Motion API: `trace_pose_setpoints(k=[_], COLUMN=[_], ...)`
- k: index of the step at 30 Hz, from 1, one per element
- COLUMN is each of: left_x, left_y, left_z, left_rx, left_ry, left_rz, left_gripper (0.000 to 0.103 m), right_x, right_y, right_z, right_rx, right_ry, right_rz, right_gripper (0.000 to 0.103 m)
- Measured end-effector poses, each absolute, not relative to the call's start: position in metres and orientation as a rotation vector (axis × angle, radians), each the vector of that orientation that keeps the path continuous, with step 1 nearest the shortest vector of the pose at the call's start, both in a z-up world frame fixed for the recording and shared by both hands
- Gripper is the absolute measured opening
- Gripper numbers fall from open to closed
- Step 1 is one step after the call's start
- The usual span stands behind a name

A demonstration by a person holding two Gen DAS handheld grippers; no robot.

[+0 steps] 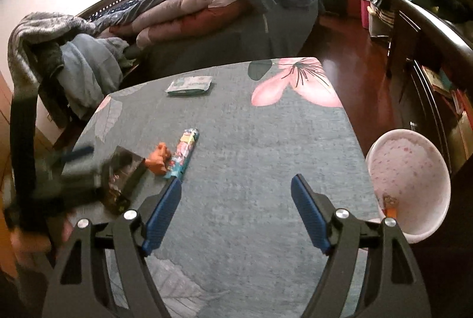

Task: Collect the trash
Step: 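Grasp the dark cigarette pack with left tool while right tool grasps orange toy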

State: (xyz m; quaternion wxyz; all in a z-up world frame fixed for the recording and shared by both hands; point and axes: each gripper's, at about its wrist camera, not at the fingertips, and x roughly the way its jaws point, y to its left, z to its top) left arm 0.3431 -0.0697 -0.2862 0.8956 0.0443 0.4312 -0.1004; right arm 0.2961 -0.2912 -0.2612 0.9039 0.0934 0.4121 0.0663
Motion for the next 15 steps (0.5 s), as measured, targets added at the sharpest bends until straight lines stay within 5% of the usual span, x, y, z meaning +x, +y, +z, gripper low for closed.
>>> trace_pose_setpoints(k=[5,10,15], left_x=[0.337,0.332,0.328], left_y=[-0.071,-0.073,-0.047], left_z=[-0.310,-0.315,-0.312], left_rx=[0.120,0.132,0.041], left_ry=[0.934,0.915,0.903], left_rz=[-0.193,-0.210,-0.171], left_gripper=[0.092,0.054,0.051], right_x=[0.312,0.328,0.341], right_y=[-0.280,-0.257,-0.225], right_z=[-0.262,-0.266,-0.267], right_rx=[0.197,0.163,0.112], right_ry=[0.872,0.894,0.890], right_rz=[0.123,0.147,0.178], right_gripper=[0.078,0.078,0.078])
